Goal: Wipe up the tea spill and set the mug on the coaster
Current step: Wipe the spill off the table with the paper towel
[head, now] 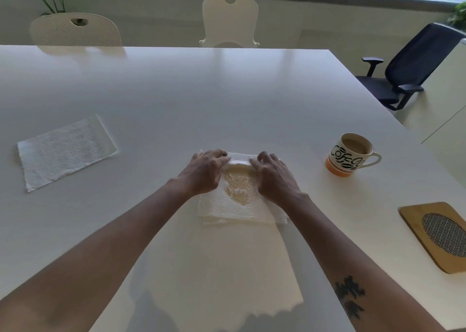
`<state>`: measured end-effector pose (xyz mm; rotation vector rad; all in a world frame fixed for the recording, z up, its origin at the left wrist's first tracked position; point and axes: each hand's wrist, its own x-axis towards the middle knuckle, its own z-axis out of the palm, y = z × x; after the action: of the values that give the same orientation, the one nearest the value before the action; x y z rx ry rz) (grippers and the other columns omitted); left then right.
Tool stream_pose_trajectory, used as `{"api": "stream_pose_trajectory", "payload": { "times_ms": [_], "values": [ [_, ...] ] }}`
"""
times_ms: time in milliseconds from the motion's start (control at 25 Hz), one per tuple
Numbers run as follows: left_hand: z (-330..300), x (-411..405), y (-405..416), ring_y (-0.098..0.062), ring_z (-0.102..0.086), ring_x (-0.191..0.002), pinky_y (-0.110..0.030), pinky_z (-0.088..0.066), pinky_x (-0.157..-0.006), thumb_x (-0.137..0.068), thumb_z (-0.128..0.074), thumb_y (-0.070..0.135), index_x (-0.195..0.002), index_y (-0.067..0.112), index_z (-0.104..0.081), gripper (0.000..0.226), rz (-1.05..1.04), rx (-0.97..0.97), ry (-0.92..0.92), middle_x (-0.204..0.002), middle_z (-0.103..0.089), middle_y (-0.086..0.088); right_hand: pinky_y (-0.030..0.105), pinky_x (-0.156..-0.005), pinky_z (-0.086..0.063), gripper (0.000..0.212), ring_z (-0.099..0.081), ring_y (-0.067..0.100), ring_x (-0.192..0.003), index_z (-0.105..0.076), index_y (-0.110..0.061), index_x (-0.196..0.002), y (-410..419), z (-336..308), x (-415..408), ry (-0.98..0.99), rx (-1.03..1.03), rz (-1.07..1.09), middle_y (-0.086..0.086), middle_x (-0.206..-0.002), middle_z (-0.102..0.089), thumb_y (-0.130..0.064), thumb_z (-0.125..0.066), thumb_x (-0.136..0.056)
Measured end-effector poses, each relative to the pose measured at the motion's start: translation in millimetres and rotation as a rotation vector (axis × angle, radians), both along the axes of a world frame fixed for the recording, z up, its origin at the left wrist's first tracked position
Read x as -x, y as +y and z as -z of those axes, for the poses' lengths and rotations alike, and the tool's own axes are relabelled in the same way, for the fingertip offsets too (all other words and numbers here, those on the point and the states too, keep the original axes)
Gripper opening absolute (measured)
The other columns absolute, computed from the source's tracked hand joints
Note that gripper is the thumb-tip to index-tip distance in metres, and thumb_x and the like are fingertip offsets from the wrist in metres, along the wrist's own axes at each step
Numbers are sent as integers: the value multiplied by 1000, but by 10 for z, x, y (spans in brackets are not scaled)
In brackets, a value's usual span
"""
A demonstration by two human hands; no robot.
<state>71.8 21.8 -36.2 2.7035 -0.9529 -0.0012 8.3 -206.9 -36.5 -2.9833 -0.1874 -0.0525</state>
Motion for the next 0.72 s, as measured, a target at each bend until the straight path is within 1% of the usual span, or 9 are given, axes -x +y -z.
{"api": "stream_pose_trajectory", "payload": {
  "times_ms": [80, 200, 280, 320, 400, 520, 600, 720],
  "values": [
    [-14, 41, 16, -27, -58, -139, -54, -40, -116, -106, -50, 11, -147, 12, -64, 43, 11, 13, 0, -149, -61, -5, 43, -109, -46, 61, -51, 31, -129, -52, -13, -151, 89, -31, 96, 16, 15, 26, 9, -140, -53, -7, -58, -91],
    [-28, 145, 62, -23, -60, -134, -49, -40, -113, -102, -53, 8, -140, 16, -70, 42, 24, 50, -4, -141, -66, 1, 41, -105, -47, 52, -51, 30, -124, -58, -12, -141, 239, -77, 274, 36, 39, 69, 6, -136, -55, -13, -57, -89],
    [-22, 241, 109, -20, -61, -131, -45, -38, -109, -101, -54, 8, -136, 19, -72, 41, 19, 81, -1, -136, -67, 4, 41, -102, -46, 41, -51, 29, -121, -59, -12, -134, 340, -96, 399, 56, 49, 102, 6, -133, -56, -22, -52, -95],
    [-16, 299, 129, -19, -61, -130, -43, -37, -106, -100, -55, 8, -135, 21, -72, 41, 18, 90, -1, -134, -67, 6, 42, -101, -45, 39, -51, 29, -121, -60, -12, -133, 389, -102, 458, 62, 46, 120, 6, -132, -57, -30, -48, -100],
    [7, 421, 167, -19, -62, -126, -41, -37, -102, -99, -55, 9, -135, 23, -72, 42, 14, 108, -6, -132, -67, 7, 44, -100, -45, 53, -52, 30, -121, -60, -10, -132, 492, -116, 564, 80, 52, 155, 7, -132, -58, -49, -39, -104],
    [49, 573, 229, -20, -62, -123, -38, -36, -96, -99, -56, 10, -134, 23, -73, 42, 4, 145, -5, -131, -68, 6, 46, -101, -44, 77, -51, 31, -124, -58, -7, -137, 658, -112, 689, 92, 85, 214, 9, -135, -58, -69, -36, -97],
    [68, 653, 279, -21, -62, -125, -38, -37, -98, -100, -56, 11, -134, 21, -74, 40, -8, 179, 17, -132, -69, 5, 47, -104, -41, 88, -48, 32, -129, -53, -6, -144, 768, -95, 761, 104, 90, 242, 11, -140, -55, -75, -35, -92],
    [77, 792, 351, -23, -64, -126, -43, -44, -106, -102, -58, 9, -132, 16, -76, 36, -22, 211, 63, -133, -71, 2, 50, -112, -37, 104, -40, 36, -141, -38, -3, -157, 904, -71, 841, 139, 50, 278, 16, -156, -46, -81, -31, -88]
  ]
}}
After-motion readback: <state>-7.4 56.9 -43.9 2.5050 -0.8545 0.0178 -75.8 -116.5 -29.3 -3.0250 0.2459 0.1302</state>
